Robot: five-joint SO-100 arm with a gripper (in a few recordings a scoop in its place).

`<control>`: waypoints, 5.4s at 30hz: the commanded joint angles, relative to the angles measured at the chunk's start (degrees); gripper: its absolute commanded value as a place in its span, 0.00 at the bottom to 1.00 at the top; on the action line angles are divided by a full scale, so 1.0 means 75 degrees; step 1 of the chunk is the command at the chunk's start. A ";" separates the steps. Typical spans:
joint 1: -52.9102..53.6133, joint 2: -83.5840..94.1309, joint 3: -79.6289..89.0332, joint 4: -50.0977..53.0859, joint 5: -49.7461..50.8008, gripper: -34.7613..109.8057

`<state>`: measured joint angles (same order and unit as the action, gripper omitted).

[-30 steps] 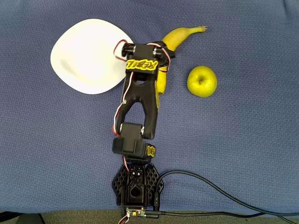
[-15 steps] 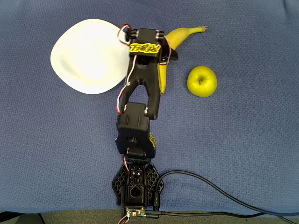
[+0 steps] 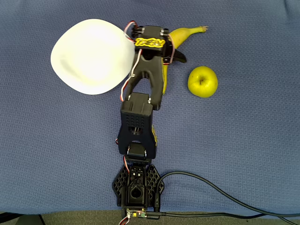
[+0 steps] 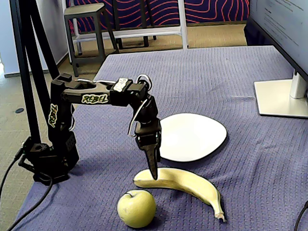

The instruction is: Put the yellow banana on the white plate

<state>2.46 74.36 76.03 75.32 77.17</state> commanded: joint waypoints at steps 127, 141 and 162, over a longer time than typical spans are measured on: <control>-0.3645 0.0691 -0.1418 0.0574 -0.0820 0.24; -0.3984 -0.0844 -0.2180 0.0480 -0.0762 0.24; -0.4055 -0.1078 -0.2121 0.0387 -0.0973 0.37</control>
<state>-27.60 64.25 64.86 79.80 70.40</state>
